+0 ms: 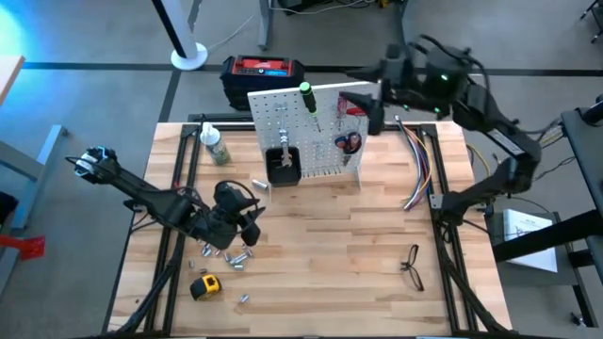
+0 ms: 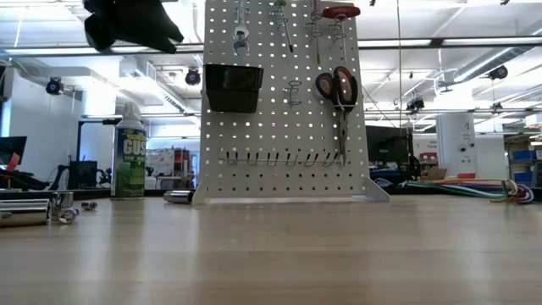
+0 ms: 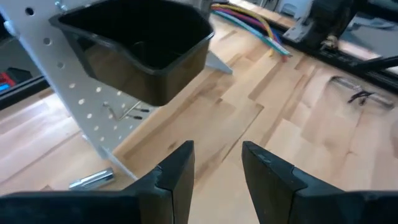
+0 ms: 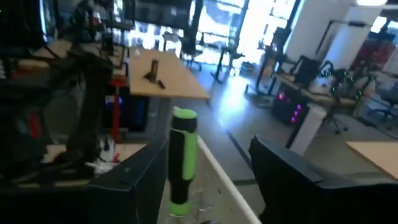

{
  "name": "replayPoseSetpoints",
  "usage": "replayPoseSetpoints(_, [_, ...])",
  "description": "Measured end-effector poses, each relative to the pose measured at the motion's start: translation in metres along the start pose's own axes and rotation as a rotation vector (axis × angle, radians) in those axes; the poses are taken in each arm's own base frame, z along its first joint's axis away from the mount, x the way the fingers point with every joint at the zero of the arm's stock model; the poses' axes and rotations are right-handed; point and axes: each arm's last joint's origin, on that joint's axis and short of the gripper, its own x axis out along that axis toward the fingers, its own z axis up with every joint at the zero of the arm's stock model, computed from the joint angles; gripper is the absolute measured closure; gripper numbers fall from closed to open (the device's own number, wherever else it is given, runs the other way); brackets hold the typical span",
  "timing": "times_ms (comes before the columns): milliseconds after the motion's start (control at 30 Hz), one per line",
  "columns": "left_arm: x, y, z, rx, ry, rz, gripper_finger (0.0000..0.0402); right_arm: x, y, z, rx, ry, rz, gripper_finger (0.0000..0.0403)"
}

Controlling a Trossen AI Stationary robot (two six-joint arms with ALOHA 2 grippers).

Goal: Hang tools onto peg board
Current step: Adjust the tools on the pegboard

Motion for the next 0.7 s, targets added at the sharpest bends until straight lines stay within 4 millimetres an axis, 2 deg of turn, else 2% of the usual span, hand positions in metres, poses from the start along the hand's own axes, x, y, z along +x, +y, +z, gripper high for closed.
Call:
replayPoseSetpoints(167, [-0.002, -0.002, 0.003, -0.002, -0.001, -0.013, 0.0277, 0.031, -0.007, -0.003, -0.035, 0.059, 0.083, 0.0161])
replayPoseSetpoints(367, [-0.001, -0.003, 0.003, -0.019, -0.010, -0.011, 0.0277, 0.059, -0.008, -0.005, -0.051, 0.079, 0.156, 0.0137])
replayPoseSetpoints(533, [-0.001, -0.003, 0.003, -0.020, -0.010, -0.011, 0.0277, 0.076, -0.016, -0.010, -0.022, 0.095, 0.132, 0.0137])
replayPoseSetpoints(700, [-0.001, -0.003, 0.003, -0.020, -0.010, -0.011, 0.0277, 0.085, -0.025, -0.015, 0.011, 0.096, 0.165, 0.0147])
